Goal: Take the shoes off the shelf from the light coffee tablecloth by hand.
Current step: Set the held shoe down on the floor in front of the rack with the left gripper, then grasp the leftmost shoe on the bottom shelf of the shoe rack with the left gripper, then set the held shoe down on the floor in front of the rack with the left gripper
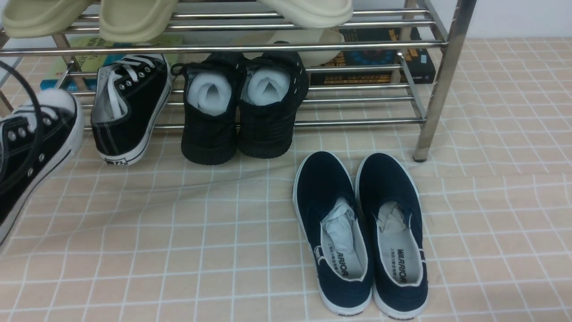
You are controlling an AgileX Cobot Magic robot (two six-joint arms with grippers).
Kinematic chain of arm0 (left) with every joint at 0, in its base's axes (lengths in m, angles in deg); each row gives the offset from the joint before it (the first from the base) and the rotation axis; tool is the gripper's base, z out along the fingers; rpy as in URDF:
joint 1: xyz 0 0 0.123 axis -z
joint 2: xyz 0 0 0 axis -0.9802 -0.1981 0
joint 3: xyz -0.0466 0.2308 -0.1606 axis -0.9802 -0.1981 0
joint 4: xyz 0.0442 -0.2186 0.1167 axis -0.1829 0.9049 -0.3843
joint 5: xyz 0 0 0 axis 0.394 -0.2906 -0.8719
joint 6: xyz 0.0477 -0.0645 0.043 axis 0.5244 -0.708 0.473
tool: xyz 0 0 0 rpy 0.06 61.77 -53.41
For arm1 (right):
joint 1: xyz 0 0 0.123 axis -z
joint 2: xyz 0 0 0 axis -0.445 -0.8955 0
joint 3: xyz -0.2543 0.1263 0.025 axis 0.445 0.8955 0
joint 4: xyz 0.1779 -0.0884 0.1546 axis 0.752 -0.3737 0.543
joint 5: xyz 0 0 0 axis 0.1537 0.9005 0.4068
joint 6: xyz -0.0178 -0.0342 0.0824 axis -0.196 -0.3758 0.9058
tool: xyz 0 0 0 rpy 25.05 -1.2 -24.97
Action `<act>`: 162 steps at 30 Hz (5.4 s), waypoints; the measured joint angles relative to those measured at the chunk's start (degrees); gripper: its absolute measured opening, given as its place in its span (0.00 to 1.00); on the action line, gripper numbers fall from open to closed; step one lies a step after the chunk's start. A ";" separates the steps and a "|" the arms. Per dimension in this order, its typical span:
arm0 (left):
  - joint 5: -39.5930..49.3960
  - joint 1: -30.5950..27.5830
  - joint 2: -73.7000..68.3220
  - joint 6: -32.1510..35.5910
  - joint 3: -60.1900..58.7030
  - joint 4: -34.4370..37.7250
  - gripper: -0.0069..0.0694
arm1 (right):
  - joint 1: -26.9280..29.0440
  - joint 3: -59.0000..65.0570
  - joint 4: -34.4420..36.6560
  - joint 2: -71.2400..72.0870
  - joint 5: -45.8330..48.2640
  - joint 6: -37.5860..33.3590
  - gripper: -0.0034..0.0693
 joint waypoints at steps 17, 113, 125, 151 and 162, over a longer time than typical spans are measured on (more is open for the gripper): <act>-13.00 0.00 0.07 -11.47 -14.67 -3.68 0.12 | 0.00 0.00 0.00 0.00 0.00 0.00 0.38; -30.04 7.36 -45.34 17.03 16.70 29.95 0.67 | 0.00 0.00 0.00 0.00 0.00 0.00 0.38; -23.00 7.15 -45.30 21.71 16.76 32.35 0.12 | 0.00 0.00 0.00 0.00 0.00 0.00 0.38; 1.82 7.34 -17.56 -2.91 -0.03 7.96 0.11 | 0.00 0.00 0.00 0.00 0.00 0.00 0.38; -2.66 7.39 -17.56 -3.72 -2.15 10.61 0.11 | 0.00 0.00 0.00 0.00 0.00 0.00 0.38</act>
